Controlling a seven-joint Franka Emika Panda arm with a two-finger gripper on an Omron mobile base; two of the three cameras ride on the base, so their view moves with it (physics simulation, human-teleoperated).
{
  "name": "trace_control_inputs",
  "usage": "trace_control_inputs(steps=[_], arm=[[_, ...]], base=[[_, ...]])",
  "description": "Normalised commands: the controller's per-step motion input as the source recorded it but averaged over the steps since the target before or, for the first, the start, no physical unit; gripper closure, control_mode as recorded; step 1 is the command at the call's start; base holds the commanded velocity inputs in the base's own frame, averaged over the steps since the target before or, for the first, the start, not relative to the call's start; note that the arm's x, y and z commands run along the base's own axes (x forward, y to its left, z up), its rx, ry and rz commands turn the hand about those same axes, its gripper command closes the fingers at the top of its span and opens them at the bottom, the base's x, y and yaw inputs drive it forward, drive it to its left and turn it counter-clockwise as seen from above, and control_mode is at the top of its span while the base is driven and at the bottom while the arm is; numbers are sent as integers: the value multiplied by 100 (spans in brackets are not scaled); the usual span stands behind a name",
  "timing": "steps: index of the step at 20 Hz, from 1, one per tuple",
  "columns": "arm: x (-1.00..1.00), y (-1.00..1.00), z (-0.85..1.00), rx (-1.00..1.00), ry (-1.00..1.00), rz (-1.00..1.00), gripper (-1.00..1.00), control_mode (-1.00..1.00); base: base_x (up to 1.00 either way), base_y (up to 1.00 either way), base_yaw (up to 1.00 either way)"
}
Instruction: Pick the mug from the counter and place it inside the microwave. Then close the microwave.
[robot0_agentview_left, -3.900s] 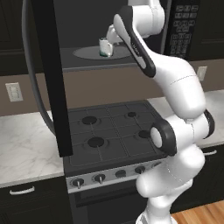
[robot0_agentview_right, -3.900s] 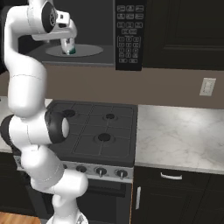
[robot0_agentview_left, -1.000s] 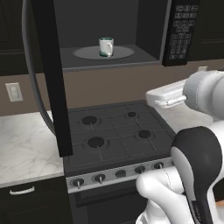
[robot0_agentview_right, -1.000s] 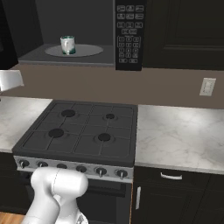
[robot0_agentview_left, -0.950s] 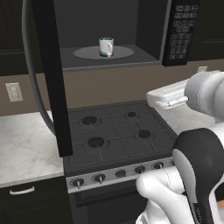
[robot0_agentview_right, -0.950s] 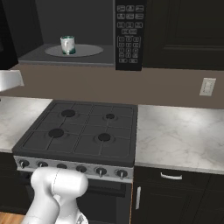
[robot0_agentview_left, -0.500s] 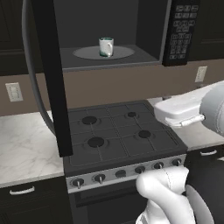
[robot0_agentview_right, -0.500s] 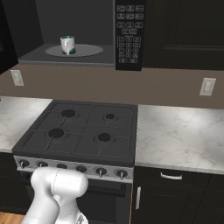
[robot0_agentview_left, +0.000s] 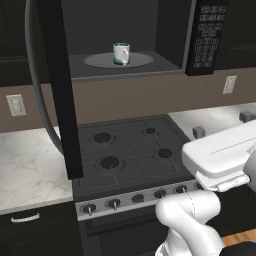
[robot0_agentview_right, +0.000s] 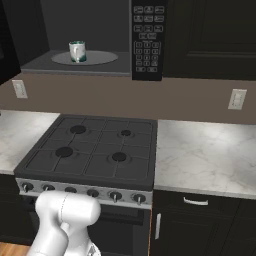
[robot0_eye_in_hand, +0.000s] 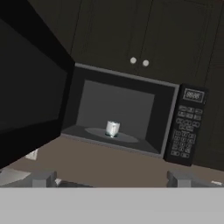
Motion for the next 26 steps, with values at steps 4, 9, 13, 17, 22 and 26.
trace_control_inputs(steps=[4, 9, 13, 17, 22, 26], arm=[[-42, 17, 3, 0, -8, 0, -100, -100], [-40, 10, 0, 0, -5, 0, -100, -100], [-50, 4, 0, 0, -5, 0, -100, -100], [-47, 11, 0, 0, -5, -1, -100, -100], [-26, 13, 0, 0, -5, -4, -100, -100], [-4, 12, 0, 0, -1, -13, -100, -100]], base=[[0, 0, 0], [0, 0, 0], [0, 0, 0], [0, 0, 0], [0, 0, 0], [0, 0, 0]])
